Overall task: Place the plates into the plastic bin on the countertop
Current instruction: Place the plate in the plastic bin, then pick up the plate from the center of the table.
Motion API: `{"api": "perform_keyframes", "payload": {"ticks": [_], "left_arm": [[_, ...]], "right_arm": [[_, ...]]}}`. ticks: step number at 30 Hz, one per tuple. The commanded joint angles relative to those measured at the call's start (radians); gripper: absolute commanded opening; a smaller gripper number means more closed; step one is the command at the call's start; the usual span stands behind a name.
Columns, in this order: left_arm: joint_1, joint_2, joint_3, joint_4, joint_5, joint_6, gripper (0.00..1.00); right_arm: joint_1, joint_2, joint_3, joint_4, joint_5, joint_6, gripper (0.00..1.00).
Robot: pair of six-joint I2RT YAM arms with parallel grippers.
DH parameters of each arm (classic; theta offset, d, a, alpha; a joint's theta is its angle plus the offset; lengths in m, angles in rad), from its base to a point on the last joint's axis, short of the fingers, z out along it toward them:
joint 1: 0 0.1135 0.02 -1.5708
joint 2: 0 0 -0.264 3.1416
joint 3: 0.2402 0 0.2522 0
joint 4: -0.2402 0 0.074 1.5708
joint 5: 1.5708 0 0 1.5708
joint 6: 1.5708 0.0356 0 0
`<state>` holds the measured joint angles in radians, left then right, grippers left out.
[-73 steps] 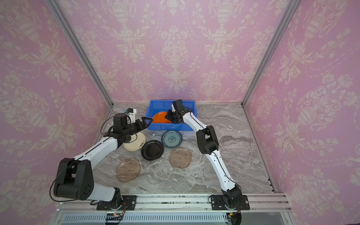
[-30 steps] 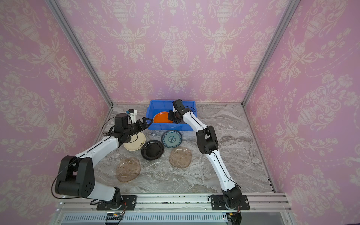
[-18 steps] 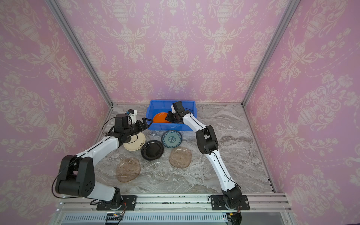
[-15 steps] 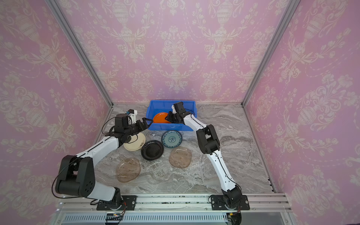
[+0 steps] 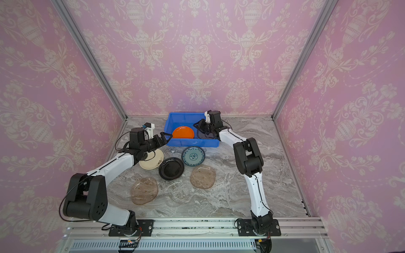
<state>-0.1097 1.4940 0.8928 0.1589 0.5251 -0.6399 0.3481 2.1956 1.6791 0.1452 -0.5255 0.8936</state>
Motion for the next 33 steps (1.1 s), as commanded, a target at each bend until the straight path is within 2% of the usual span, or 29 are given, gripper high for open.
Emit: {"api": "perform_keyframes", "payload": {"ticks": [1,8,14,20,24,33], "left_arm": [[-0.031,-0.023,-0.002,-0.001,0.007,0.029,0.99],[-0.147,-0.054,-0.015,-0.039,-0.002,0.072,0.99],[-0.231,-0.083,-0.065,-0.060,0.043,0.087,0.99],[-0.293,-0.102,-0.111,-0.115,0.053,0.099,0.99],[-0.316,-0.096,-0.128,-0.091,0.056,0.079,0.99],[-0.365,-0.097,-0.149,-0.059,0.020,0.056,0.99]], "right_arm": [[-0.019,-0.237,-0.173,0.050,0.016,-0.066,0.26],[-0.032,-0.622,-0.489,-0.291,0.093,-0.223,0.41],[-0.033,-0.885,-0.871,-0.365,0.102,-0.177,0.41],[-0.018,-1.090,-1.075,-0.463,0.154,-0.136,0.44],[-0.010,-1.111,-1.150,-0.452,0.143,-0.123,0.45],[0.032,-1.006,-1.209,-0.275,0.121,-0.099,0.44]]}}
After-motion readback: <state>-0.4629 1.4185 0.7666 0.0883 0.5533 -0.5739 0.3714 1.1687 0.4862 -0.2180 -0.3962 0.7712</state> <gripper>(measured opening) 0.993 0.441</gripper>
